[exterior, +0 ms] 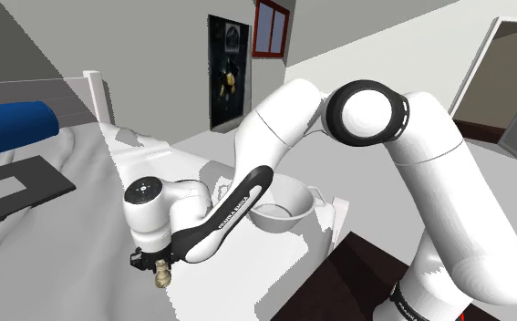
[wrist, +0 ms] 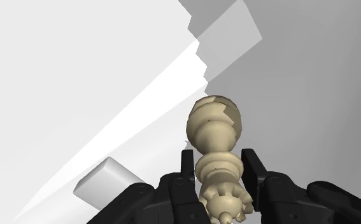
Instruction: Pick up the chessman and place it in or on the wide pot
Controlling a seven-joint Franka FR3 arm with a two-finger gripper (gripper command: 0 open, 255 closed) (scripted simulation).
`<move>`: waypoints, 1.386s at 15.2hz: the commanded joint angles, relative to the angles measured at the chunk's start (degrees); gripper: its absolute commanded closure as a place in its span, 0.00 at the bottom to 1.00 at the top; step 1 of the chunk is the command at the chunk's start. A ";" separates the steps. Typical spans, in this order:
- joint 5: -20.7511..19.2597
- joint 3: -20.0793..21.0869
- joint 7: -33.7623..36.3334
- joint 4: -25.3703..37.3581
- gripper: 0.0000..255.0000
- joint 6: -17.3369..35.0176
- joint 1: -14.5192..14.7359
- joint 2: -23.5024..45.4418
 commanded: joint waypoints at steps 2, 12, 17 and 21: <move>-0.01 -0.02 0.02 -0.05 1.00 -0.01 0.00 0.03; 2.94 2.33 -2.53 -1.34 1.00 -3.04 -1.68 -4.58; 4.89 3.75 -4.20 -1.75 1.00 -5.07 -2.66 -7.29; 6.48 4.84 -5.56 -1.86 1.00 -6.78 -3.40 -9.36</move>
